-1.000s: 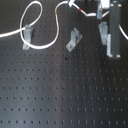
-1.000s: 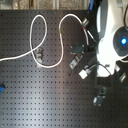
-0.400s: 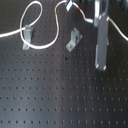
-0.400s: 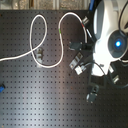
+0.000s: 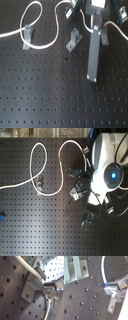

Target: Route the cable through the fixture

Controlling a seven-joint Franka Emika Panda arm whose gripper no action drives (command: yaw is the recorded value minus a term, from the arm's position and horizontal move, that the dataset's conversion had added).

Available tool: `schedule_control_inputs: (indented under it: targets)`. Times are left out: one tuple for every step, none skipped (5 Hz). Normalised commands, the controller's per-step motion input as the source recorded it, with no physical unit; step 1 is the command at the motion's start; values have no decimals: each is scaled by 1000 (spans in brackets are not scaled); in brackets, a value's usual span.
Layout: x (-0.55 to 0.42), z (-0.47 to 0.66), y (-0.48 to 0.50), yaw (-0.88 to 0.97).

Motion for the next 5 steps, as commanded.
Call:
schedule_control_inputs:
  targets:
    - [-95, 387, -51, 91]
    - [-186, 452, -219, 0]
    - [-220, 498, -85, 0]
    - [-158, 555, -417, -557]
    - [-119, 84, -294, -591]
